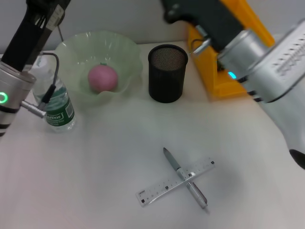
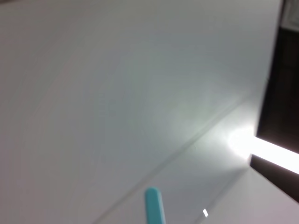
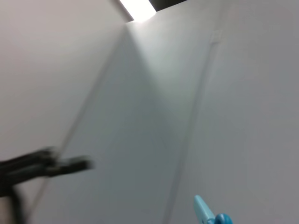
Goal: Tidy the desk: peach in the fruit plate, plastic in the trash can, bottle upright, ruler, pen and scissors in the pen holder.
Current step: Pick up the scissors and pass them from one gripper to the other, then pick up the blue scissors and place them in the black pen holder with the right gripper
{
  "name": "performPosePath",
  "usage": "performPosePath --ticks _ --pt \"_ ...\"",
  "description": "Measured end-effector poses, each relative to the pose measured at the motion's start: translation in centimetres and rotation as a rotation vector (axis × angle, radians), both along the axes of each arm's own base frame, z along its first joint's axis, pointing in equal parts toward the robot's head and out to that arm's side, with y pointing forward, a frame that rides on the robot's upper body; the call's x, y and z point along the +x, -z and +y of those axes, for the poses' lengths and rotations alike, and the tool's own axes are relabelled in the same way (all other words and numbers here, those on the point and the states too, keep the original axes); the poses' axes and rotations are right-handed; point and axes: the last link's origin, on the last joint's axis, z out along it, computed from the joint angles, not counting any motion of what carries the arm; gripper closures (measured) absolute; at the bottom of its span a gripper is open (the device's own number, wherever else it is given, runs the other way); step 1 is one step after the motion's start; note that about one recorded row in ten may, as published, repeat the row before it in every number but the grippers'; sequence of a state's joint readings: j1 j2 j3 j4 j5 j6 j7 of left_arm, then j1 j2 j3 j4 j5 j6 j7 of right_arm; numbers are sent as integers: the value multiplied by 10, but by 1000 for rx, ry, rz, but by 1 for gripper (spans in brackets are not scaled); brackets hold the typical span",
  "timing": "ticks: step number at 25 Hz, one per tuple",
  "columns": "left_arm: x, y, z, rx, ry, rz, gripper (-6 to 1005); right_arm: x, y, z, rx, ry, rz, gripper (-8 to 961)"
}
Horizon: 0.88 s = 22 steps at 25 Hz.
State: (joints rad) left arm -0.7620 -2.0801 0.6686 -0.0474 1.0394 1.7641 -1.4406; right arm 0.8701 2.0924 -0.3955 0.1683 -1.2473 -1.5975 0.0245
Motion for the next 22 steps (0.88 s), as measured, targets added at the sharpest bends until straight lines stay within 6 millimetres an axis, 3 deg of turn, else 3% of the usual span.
performPosePath --ticks 6,8,10,14,17,22 --pt "4 -15 -12 84 229 213 289 26 -30 4 -80 53 164 859" --pt "2 -17 -20 106 302 307 246 36 -50 9 -195 29 177 856" --pt "-4 -19 -26 128 334 372 189 37 -57 10 -249 19 170 854" --pt "-4 -19 -26 128 334 372 190 37 -79 15 -439 27 102 849" --pt "-24 -30 -42 200 368 534 191 27 -93 18 -567 73 -3 846" --pt "-39 -29 -45 192 341 628 192 9 -115 19 -743 247 -197 840"
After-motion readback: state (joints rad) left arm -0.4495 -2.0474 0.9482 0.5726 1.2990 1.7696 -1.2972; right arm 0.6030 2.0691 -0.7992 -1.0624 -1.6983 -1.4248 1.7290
